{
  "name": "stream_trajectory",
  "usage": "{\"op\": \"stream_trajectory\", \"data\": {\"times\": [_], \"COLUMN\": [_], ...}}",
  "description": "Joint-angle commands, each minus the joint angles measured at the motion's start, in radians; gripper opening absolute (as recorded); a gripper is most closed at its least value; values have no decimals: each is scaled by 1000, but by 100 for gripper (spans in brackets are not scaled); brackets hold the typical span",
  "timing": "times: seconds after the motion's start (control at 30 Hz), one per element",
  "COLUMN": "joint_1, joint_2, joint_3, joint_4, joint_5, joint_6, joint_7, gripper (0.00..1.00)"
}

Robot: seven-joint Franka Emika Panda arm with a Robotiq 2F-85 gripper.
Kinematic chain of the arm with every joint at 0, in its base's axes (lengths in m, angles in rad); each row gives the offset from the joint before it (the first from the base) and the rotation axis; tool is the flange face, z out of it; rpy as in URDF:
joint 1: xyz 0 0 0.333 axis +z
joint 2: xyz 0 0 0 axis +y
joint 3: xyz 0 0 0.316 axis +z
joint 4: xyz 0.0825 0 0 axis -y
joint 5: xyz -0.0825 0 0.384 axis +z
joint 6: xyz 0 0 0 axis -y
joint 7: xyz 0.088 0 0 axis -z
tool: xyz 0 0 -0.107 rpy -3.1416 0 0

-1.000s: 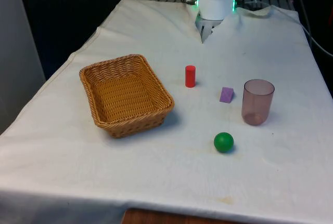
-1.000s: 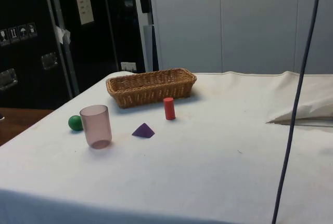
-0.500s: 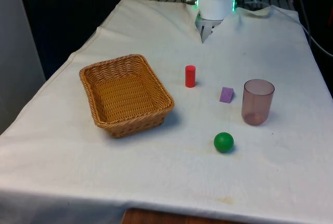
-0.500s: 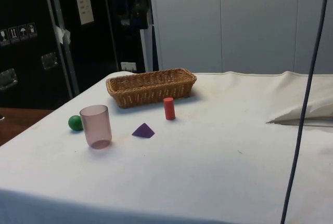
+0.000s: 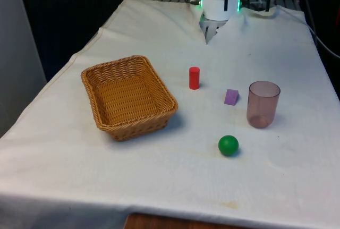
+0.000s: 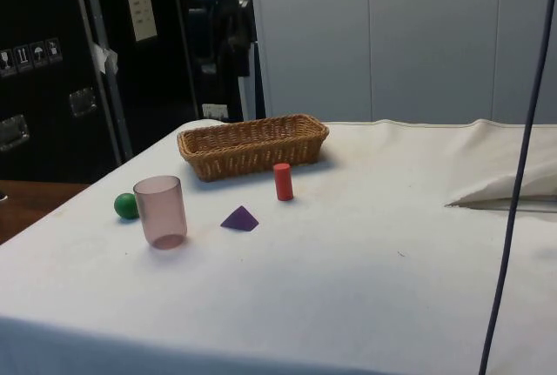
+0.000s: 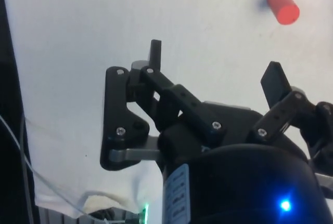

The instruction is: Pick up the triangular block and place it into the basket.

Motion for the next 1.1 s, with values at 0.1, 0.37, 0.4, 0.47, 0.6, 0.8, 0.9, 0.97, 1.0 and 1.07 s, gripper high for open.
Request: {"op": "stream_trajectory", "data": {"times": [0.1,0.37,0.4,0.47,0.6,0.8,0.9,0.97,1.0,1.07], "joint_1": [2,2,2,2,5,3,2,1,1,0], "joint_2": [31,67,72,76,98,119,143,155,160,168], "joint_3": [6,11,12,12,19,31,36,37,37,37], "joint_4": [-20,-40,-43,-46,-52,-55,-61,-66,-68,-66], "joint_5": [0,-11,-11,-11,-7,-5,-4,-3,-3,-3], "joint_6": [60,128,138,147,182,212,244,264,272,272], "joint_7": [39,70,72,73,82,95,102,101,101,97], "gripper": [100,100,100,100,100,100,100,100,100,100]}}
